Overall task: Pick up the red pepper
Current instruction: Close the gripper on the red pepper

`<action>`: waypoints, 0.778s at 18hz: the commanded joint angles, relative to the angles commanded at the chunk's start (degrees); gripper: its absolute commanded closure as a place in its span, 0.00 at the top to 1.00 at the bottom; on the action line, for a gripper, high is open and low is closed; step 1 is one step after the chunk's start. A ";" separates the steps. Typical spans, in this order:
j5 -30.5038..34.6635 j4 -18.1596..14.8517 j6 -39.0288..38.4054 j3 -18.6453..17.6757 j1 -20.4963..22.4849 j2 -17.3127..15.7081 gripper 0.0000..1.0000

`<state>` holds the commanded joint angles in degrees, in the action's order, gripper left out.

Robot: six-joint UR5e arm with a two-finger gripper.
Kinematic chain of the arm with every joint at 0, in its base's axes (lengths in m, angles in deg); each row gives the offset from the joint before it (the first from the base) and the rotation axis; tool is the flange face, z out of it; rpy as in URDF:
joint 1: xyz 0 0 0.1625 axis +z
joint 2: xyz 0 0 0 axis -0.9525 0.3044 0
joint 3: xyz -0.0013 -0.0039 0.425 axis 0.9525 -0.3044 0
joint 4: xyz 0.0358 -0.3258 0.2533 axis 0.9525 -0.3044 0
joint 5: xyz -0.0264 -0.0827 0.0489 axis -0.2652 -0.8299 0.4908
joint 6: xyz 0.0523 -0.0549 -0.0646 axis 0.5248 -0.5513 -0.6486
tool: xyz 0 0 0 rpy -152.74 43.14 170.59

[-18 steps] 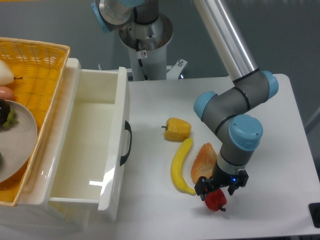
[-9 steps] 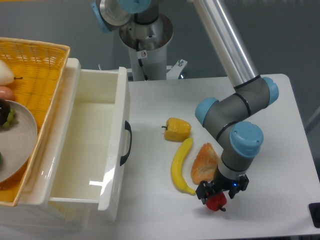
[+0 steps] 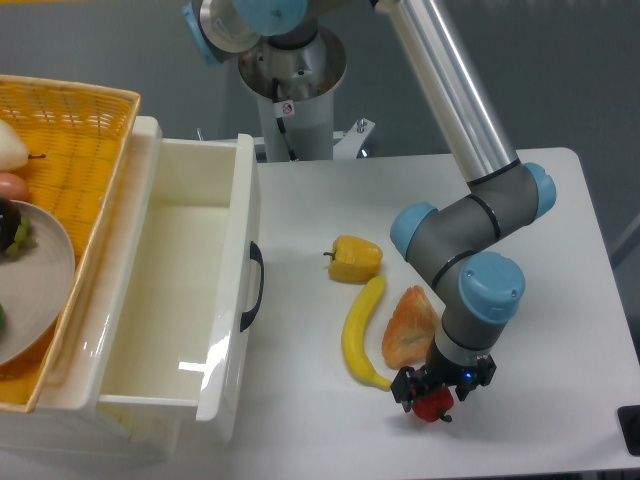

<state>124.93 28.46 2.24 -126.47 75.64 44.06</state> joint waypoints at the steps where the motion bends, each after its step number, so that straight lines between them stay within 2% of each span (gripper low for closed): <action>1: 0.00 0.00 0.00 0.00 0.00 0.09 1.00; 4: 0.00 0.09 0.96 -0.35 0.00 -0.09 0.98; 8: 0.00 0.18 1.05 -0.35 0.00 0.09 0.87; 12: 0.00 0.18 1.05 -0.35 0.00 0.09 0.79; 14: 0.00 0.18 1.05 -0.35 0.00 -0.09 0.70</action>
<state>124.93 28.63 3.30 -126.83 75.64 43.97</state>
